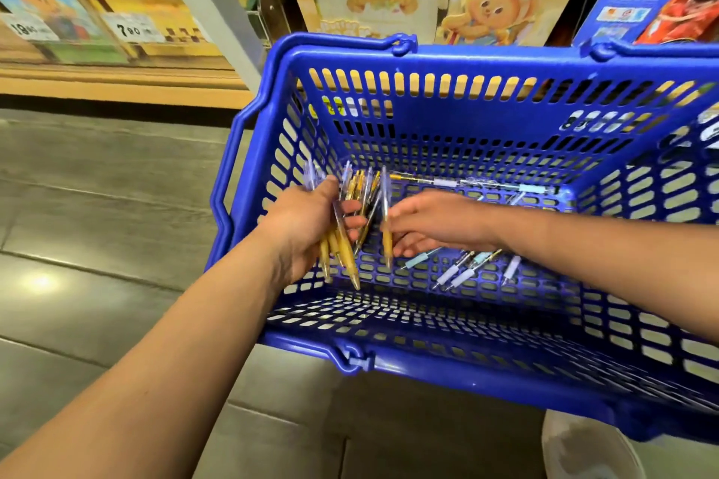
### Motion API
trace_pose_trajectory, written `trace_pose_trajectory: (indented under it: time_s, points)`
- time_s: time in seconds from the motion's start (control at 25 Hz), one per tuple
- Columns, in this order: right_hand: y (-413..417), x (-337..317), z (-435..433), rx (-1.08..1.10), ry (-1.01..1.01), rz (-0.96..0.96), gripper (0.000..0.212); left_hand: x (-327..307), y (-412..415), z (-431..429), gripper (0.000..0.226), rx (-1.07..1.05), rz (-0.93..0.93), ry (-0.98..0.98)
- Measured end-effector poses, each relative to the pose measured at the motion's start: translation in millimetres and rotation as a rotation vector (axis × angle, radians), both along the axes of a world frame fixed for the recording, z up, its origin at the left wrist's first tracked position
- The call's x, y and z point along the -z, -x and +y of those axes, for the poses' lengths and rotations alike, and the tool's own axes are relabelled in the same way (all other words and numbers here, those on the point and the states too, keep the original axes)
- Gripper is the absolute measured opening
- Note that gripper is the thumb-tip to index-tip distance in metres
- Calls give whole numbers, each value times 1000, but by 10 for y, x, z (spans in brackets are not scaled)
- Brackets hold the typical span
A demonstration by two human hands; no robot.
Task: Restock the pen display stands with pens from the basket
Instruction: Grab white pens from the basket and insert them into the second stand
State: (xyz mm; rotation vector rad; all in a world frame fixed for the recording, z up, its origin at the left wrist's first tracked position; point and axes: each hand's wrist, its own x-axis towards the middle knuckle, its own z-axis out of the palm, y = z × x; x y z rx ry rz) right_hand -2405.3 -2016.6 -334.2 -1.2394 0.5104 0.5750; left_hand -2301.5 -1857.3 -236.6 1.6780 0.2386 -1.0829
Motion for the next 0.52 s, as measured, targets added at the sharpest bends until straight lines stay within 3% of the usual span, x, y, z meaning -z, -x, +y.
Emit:
trace_pose_trajectory:
  time_s: [0.08, 0.28, 0.52]
  points:
    - [33, -183, 132, 54, -52, -77, 18, 4, 43, -74, 25, 25, -33, 3]
    - [56, -431, 300, 70, 375, -255, 20, -2, 97, -128, 26, 2, -53, 18]
    - [7, -444, 354, -23, 547, -260, 24, -65, 145, -114, 45, 36, -19, 24]
